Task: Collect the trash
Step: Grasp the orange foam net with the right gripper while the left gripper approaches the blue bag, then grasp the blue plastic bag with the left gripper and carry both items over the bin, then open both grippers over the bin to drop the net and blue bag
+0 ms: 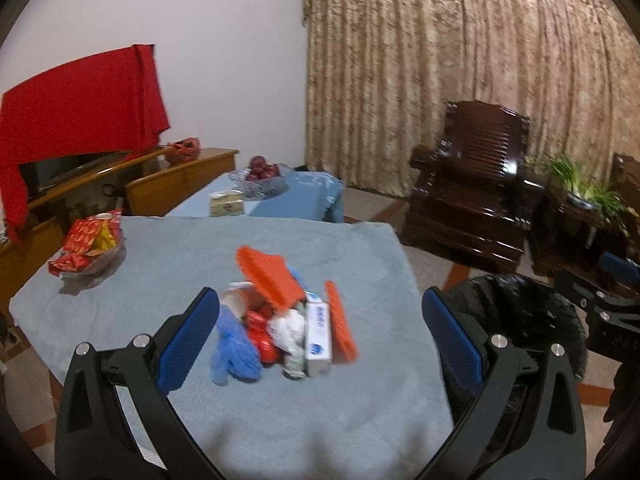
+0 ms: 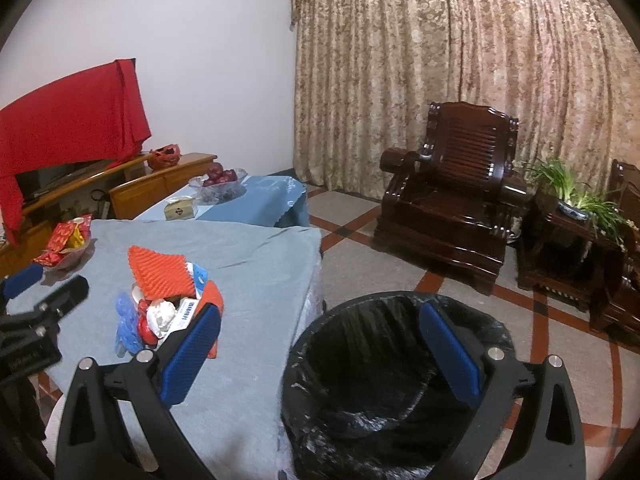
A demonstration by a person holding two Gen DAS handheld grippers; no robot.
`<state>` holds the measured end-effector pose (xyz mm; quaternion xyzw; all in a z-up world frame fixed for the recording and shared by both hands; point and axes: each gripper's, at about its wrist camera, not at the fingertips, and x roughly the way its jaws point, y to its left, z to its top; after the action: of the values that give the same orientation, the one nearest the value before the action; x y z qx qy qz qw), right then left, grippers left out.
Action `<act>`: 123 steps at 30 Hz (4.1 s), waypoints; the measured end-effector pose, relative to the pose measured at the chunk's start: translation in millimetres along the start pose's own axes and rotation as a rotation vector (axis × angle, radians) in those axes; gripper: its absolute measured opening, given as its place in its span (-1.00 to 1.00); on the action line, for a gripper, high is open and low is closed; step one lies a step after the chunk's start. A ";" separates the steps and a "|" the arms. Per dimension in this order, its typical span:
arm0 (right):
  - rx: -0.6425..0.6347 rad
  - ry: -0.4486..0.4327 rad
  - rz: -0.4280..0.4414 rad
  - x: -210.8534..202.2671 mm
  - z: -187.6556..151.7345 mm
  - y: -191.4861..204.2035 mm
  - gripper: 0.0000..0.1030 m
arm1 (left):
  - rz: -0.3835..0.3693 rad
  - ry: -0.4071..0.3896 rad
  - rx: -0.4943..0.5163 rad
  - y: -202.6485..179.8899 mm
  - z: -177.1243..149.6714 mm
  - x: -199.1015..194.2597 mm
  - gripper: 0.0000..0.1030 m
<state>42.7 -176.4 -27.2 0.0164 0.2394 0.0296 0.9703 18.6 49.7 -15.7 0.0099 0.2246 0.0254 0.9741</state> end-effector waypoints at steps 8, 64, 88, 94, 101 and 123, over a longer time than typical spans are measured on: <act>-0.040 0.026 0.076 54.4 -4.5 38.8 0.88 | 0.152 0.020 -0.036 56.2 -14.8 32.7 0.90; -0.138 0.307 0.269 198.9 -54.7 113.7 -0.76 | 0.059 0.293 -0.125 113.4 -100.7 170.7 -0.57; -0.028 0.148 0.181 98.1 -15.0 23.4 -0.76 | -0.184 0.114 0.000 -7.8 -18.8 93.3 -0.58; 0.024 0.148 0.089 81.9 -19.9 -25.3 -0.76 | -0.301 0.105 0.067 -66.8 -11.0 101.4 -0.58; 0.071 0.152 -0.016 70.4 -28.2 -76.8 -0.76 | -0.415 0.107 0.125 -129.9 -13.4 110.8 -0.58; 0.173 0.226 -0.195 78.4 -67.7 -165.3 -0.38 | -0.622 0.184 0.193 -238.9 -40.7 155.9 0.13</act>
<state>88.7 -335.0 -131.1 0.0731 0.3490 -0.0836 0.9305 151.5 -180.1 -127.8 0.0307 0.3050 -0.2936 0.9054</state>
